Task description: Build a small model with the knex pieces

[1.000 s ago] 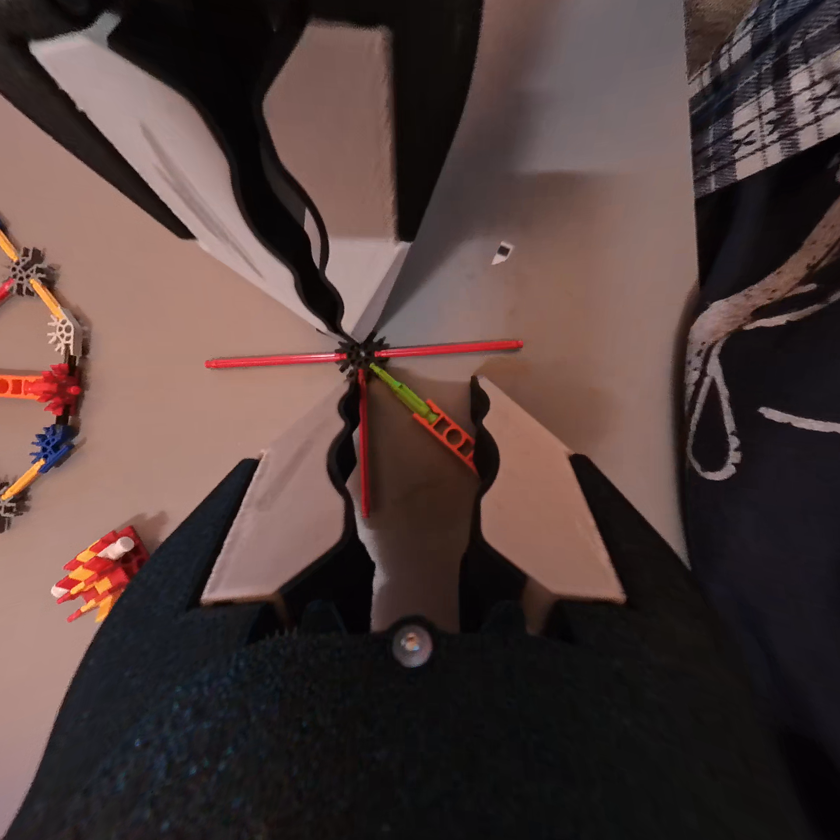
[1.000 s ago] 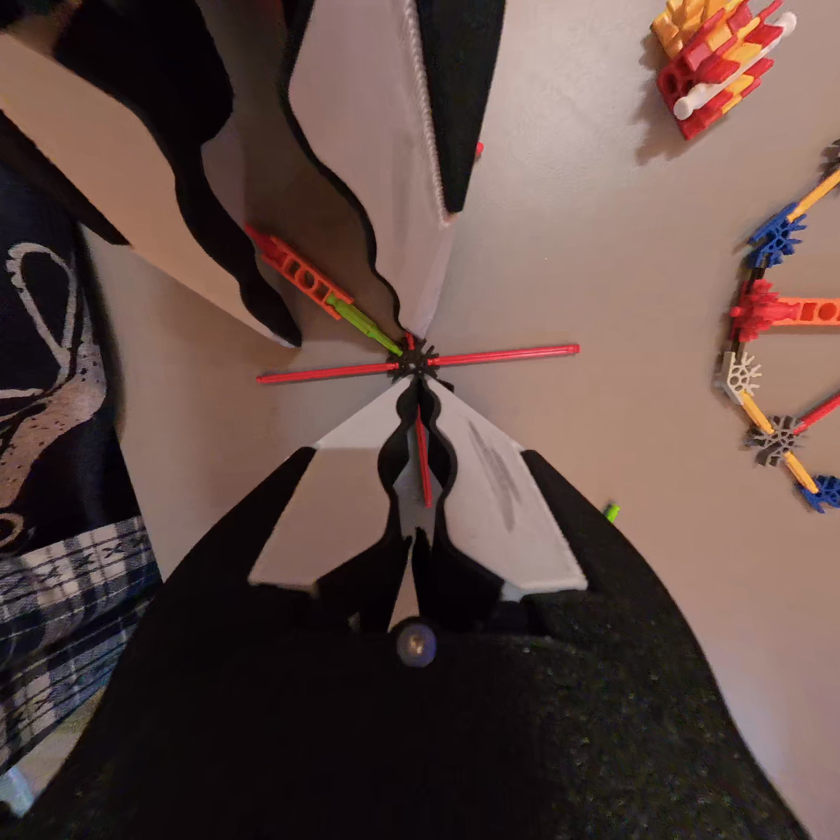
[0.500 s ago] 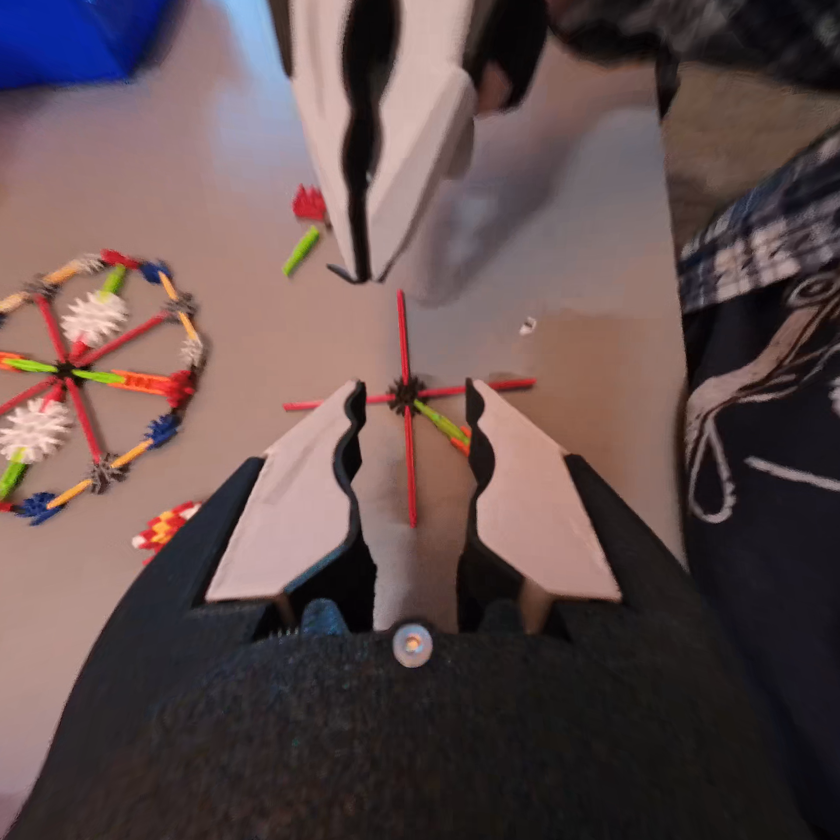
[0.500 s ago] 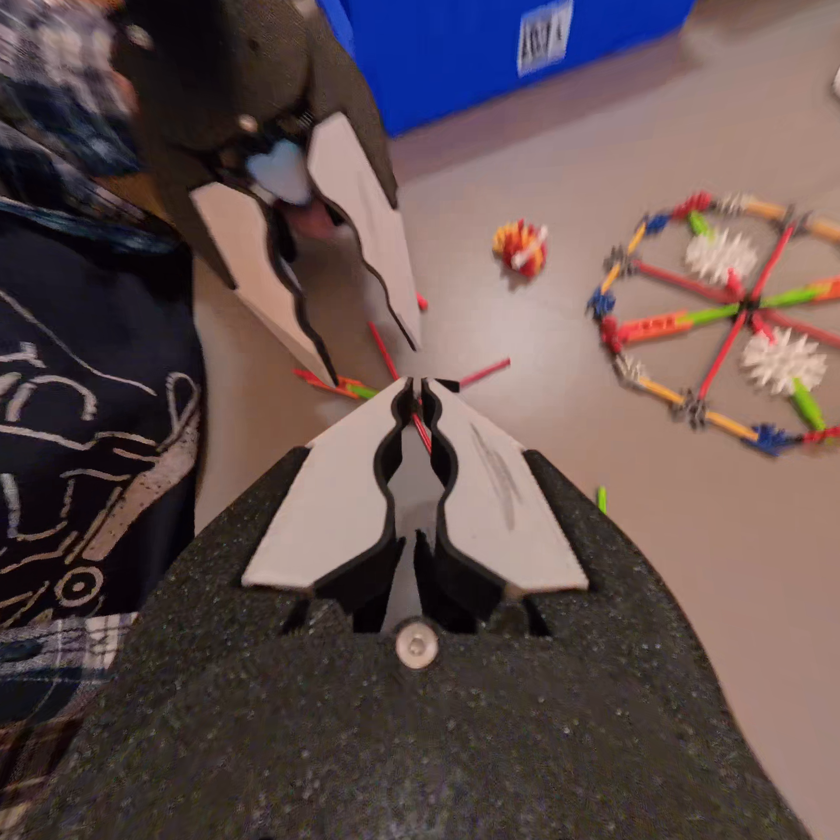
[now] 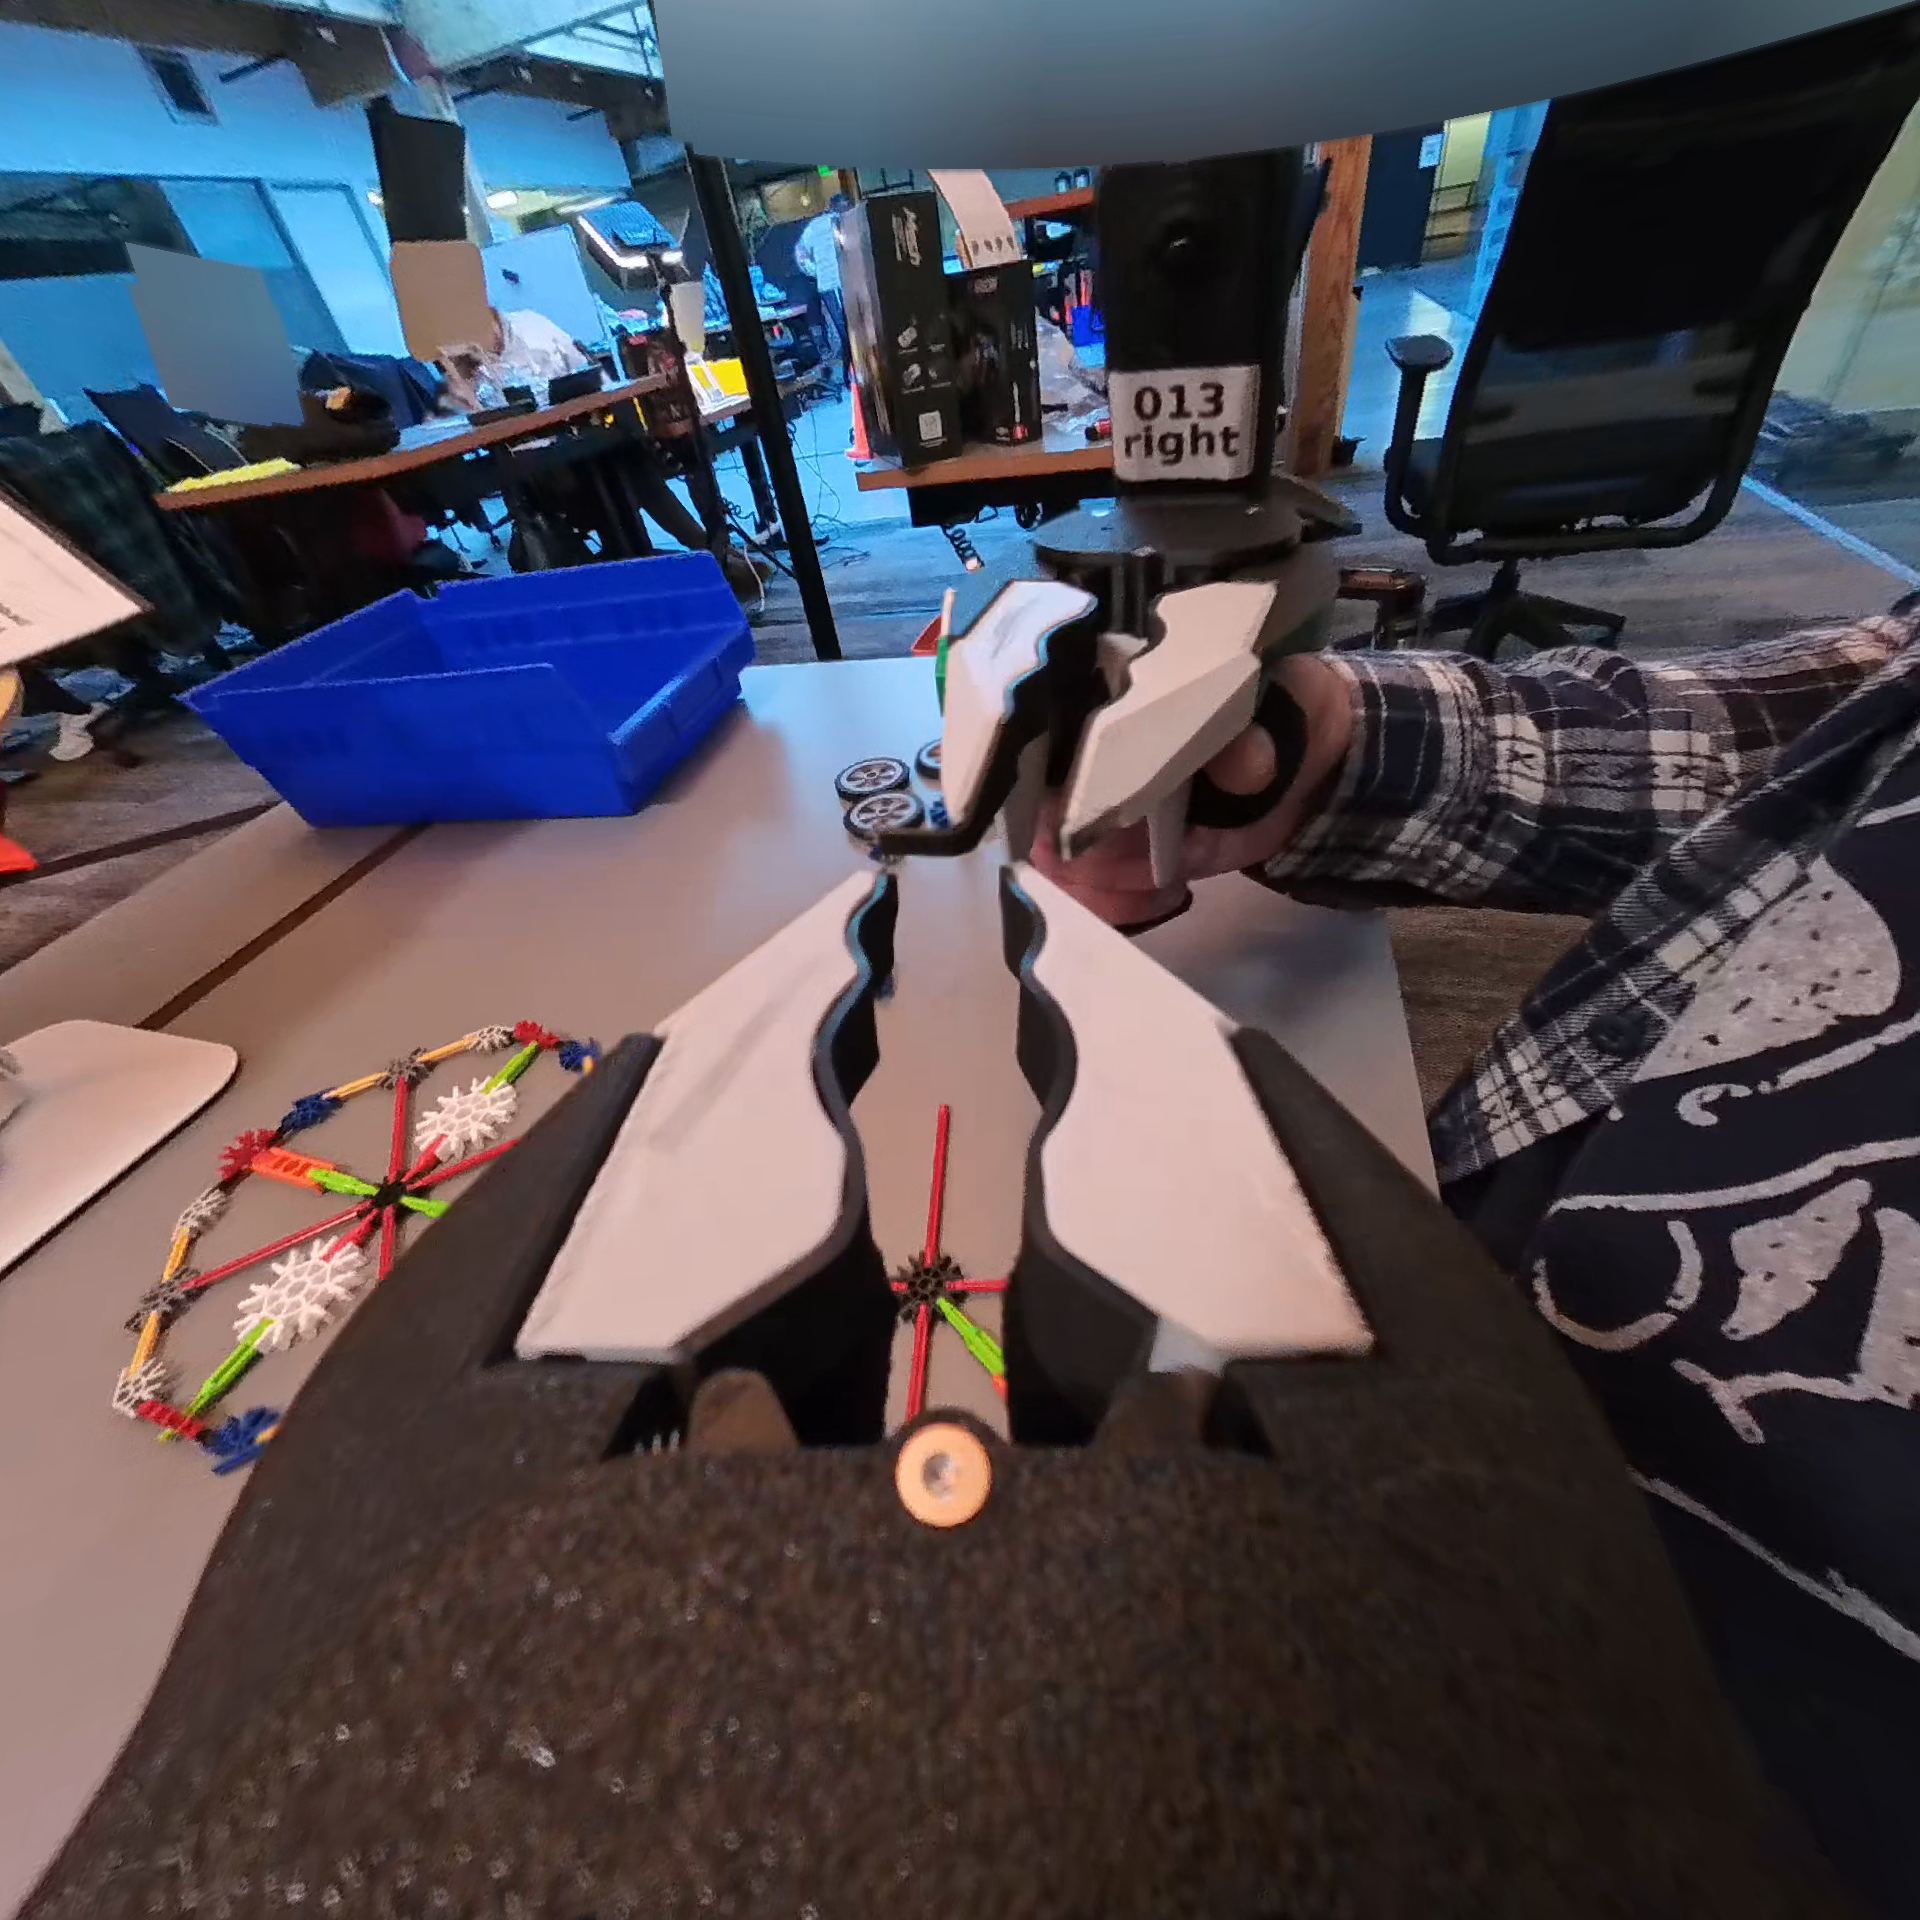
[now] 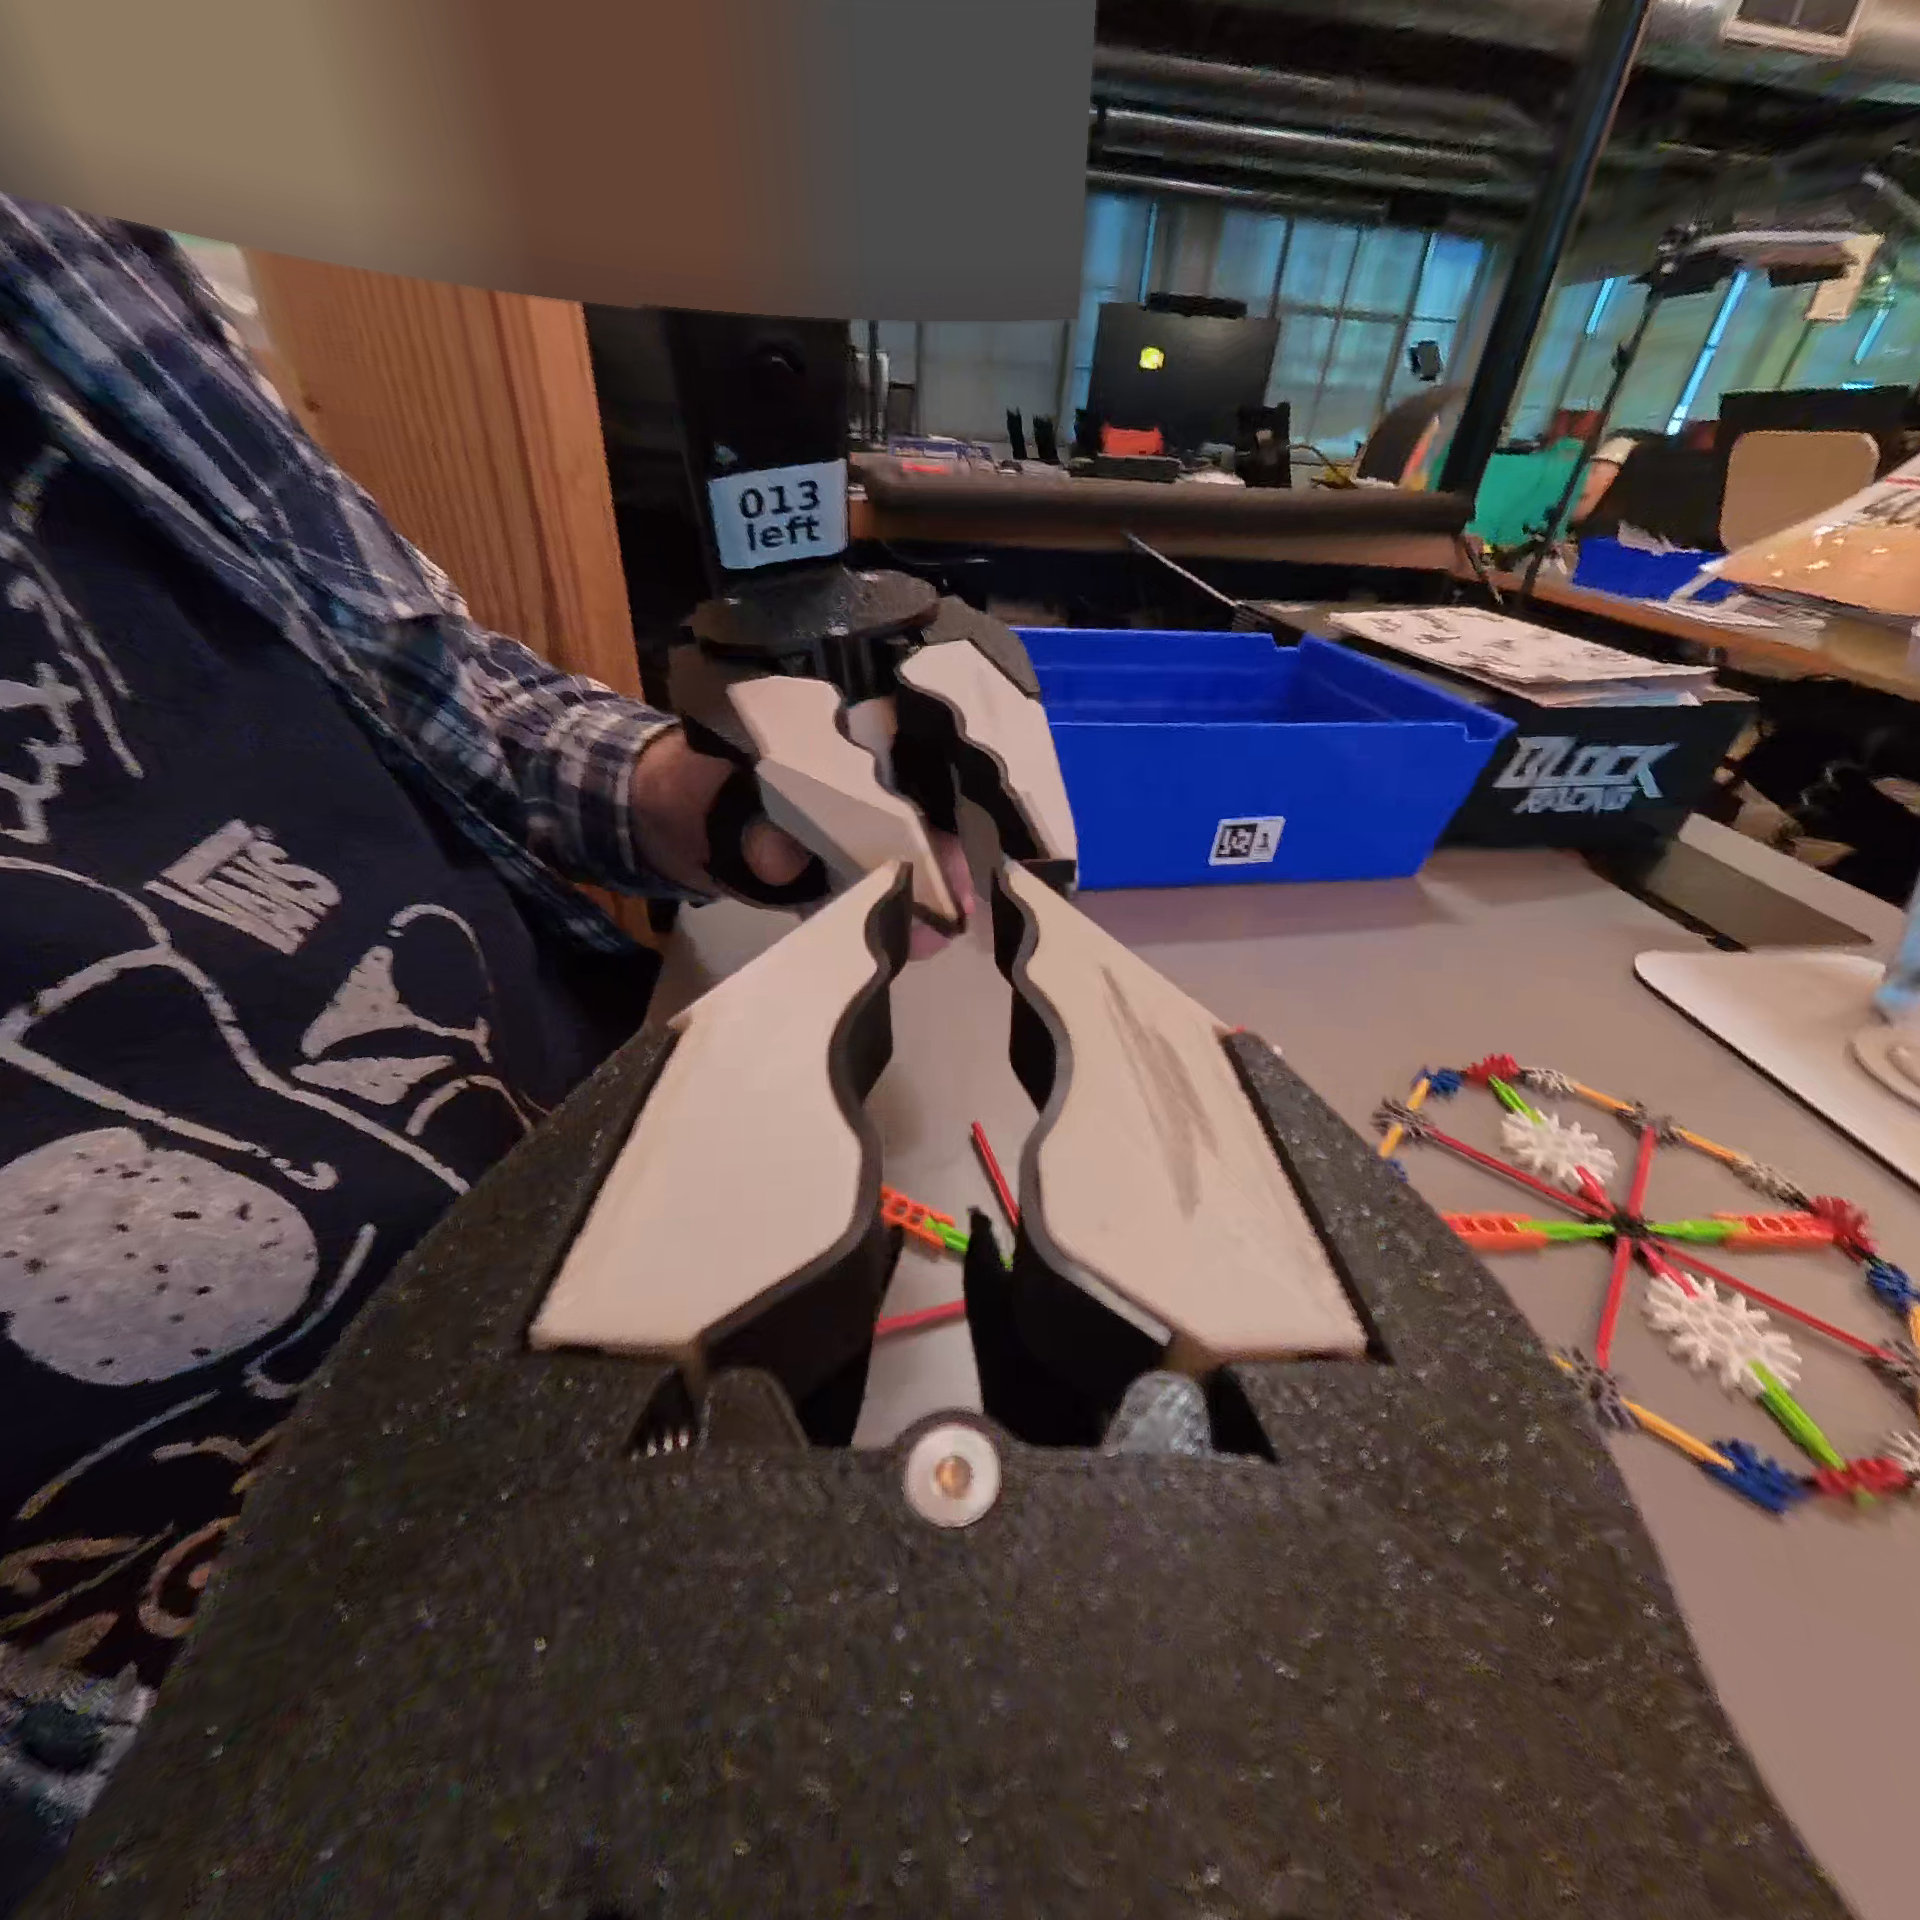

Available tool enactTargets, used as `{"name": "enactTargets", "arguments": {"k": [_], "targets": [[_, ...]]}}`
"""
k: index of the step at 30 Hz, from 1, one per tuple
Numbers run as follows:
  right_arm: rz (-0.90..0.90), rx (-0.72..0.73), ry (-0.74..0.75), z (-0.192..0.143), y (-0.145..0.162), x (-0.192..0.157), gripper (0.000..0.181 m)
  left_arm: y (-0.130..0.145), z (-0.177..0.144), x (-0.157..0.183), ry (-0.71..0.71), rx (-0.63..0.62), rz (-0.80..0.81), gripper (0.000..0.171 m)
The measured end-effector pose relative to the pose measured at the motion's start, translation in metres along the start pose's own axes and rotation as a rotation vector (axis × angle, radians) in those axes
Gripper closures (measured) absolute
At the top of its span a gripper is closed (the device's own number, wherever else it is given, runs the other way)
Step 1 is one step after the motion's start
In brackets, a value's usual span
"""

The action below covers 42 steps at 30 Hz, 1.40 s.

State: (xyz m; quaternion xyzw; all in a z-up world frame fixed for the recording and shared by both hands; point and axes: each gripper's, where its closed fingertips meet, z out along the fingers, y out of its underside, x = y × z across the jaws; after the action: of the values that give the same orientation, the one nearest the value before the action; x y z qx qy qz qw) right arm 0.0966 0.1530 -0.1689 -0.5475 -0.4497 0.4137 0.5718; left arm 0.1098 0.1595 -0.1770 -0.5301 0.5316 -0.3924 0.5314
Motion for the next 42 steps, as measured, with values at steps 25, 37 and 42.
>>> {"name": "enactTargets", "arguments": {"k": [25, 37, 42], "targets": [[-0.034, 0.119, -0.005, 0.001, -0.017, -0.012, 0.164, -0.024, -0.010, 0.012, -0.136, 0.031, 0.146, 0.161], [-0.054, 0.141, -0.028, 0.002, -0.020, -0.020, 0.167, -0.028, -0.007, 0.018, -0.090, 0.071, 0.079, 0.166], [-0.073, 0.174, -0.052, 0.001, -0.023, -0.026, 0.170, -0.033, -0.009, 0.025, -0.007, 0.139, 0.012, 0.167]]}}
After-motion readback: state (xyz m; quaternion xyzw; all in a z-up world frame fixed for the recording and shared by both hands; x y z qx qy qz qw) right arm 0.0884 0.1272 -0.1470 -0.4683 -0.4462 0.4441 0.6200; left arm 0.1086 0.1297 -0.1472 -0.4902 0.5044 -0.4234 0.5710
